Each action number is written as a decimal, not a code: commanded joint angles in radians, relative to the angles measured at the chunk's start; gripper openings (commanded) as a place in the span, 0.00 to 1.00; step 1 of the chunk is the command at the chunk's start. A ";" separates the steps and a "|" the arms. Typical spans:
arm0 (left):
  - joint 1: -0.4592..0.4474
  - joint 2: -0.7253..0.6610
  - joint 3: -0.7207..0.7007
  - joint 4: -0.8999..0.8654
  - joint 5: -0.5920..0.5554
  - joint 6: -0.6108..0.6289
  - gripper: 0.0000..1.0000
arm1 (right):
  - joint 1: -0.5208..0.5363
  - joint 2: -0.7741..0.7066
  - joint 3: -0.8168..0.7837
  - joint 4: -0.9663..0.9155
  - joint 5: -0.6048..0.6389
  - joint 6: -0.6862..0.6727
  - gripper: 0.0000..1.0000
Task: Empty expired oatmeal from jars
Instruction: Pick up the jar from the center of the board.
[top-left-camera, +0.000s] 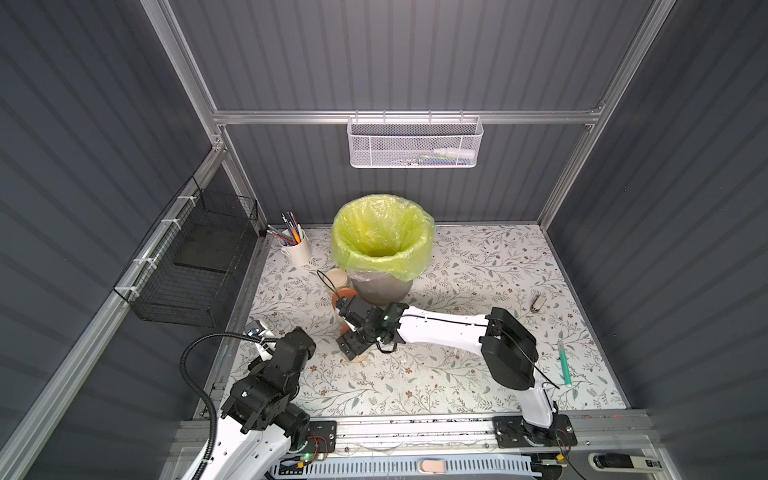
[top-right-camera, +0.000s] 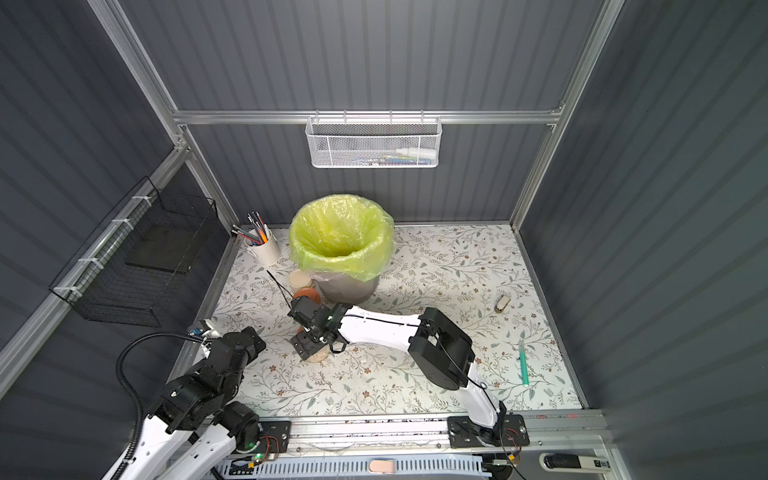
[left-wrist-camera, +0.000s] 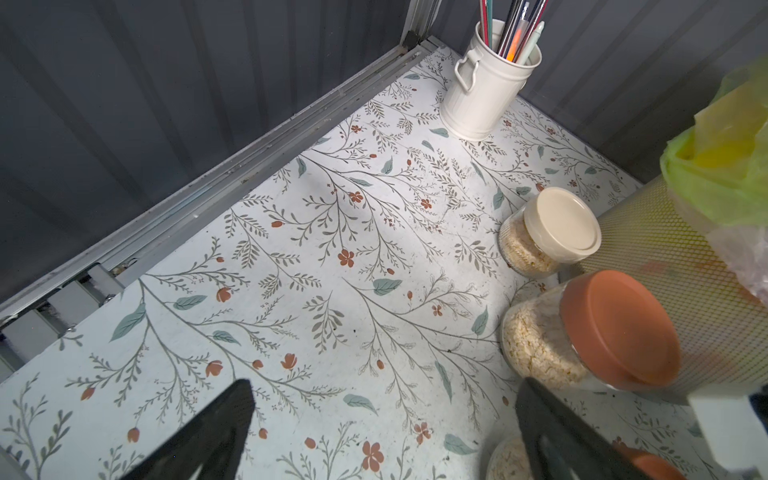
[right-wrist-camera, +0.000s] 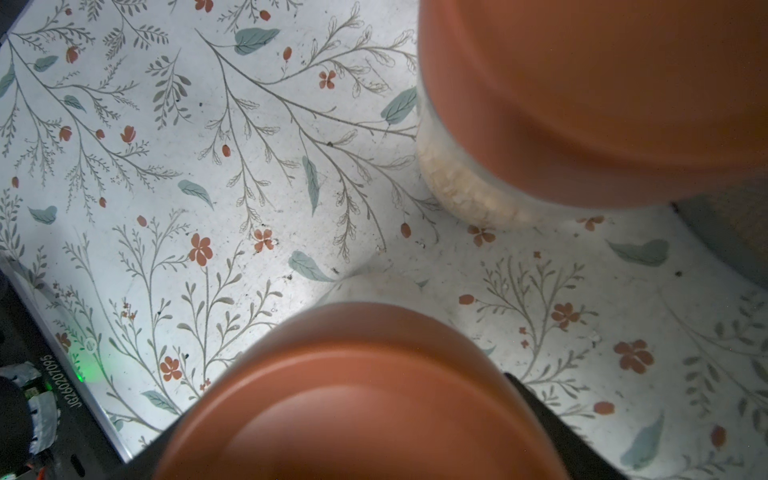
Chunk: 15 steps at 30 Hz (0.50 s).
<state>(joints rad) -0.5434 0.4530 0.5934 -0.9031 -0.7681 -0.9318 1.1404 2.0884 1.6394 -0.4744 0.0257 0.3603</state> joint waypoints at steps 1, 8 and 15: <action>0.002 0.017 0.000 0.042 -0.007 0.064 1.00 | -0.011 -0.046 -0.026 -0.048 0.035 0.017 0.77; 0.002 0.107 0.000 0.211 0.052 0.237 1.00 | -0.050 -0.156 -0.121 -0.050 0.068 0.038 0.67; 0.002 0.102 -0.035 0.427 0.126 0.362 1.00 | -0.095 -0.260 -0.226 -0.062 0.091 0.059 0.65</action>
<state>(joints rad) -0.5434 0.5770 0.5846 -0.6163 -0.6994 -0.6731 1.0595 1.8881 1.4300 -0.5453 0.0856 0.3969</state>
